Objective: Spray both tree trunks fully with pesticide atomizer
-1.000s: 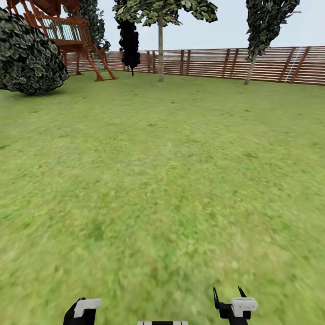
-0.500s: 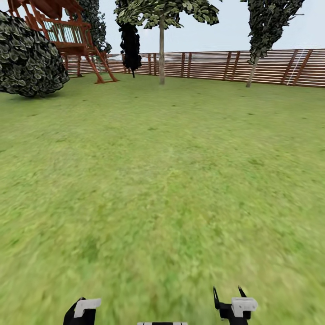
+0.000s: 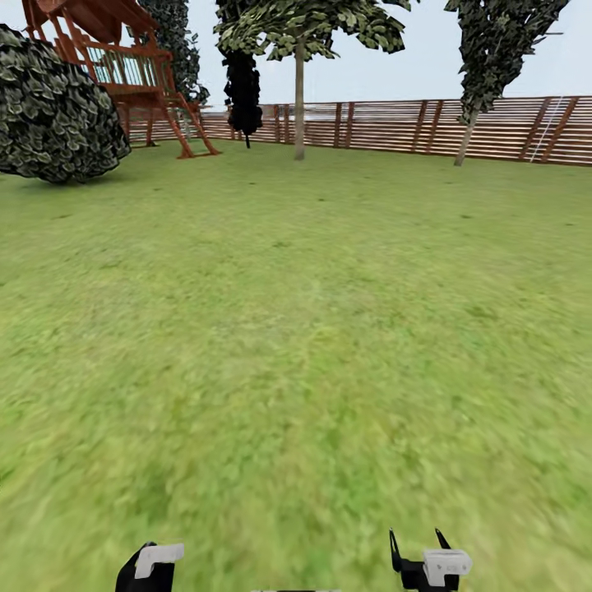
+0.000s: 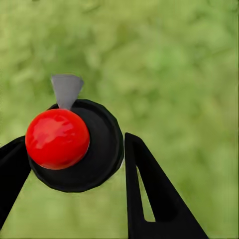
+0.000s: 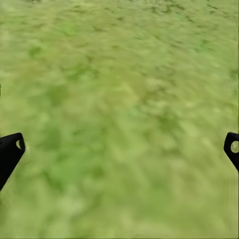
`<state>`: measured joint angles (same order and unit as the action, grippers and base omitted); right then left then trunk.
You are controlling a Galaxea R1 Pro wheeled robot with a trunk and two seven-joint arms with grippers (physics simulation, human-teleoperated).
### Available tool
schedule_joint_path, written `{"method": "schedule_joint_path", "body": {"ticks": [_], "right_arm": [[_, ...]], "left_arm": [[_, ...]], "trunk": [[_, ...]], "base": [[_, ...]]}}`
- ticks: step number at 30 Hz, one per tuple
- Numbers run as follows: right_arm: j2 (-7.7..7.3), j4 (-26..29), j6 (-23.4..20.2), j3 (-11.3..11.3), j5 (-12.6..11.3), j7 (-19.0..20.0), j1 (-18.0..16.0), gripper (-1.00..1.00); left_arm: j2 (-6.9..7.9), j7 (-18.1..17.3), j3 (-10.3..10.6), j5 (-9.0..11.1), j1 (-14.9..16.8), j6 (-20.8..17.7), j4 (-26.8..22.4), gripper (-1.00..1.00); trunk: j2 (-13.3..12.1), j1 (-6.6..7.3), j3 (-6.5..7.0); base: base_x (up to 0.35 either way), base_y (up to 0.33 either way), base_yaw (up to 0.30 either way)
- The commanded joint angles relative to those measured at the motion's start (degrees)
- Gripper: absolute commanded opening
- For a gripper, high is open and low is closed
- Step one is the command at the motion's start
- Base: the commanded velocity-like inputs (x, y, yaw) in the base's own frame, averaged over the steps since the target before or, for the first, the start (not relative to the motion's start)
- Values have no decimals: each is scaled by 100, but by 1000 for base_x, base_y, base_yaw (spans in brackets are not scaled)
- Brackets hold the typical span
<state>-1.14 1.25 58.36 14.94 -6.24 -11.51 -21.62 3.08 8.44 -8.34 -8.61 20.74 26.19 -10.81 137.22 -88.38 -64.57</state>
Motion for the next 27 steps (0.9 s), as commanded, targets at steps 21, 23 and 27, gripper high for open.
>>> {"method": "schedule_joint_path", "body": {"ticks": [21,23,27], "right_arm": [[0,4,72,-2,-18,0,563,100],[-2,0,71,-7,-11,0,567,100],[-4,-2,70,-9,-9,0,567,100]], "left_arm": [[-18,0,6,-9,0,17,8,-100],[-18,0,4,-9,0,17,8,-100],[-18,0,3,-9,0,17,8,-100]], "trunk": [[0,0,20],[0,0,20],[0,0,20]], "base": [[336,-16,29],[306,-128,0],[306,-130,0]]}}
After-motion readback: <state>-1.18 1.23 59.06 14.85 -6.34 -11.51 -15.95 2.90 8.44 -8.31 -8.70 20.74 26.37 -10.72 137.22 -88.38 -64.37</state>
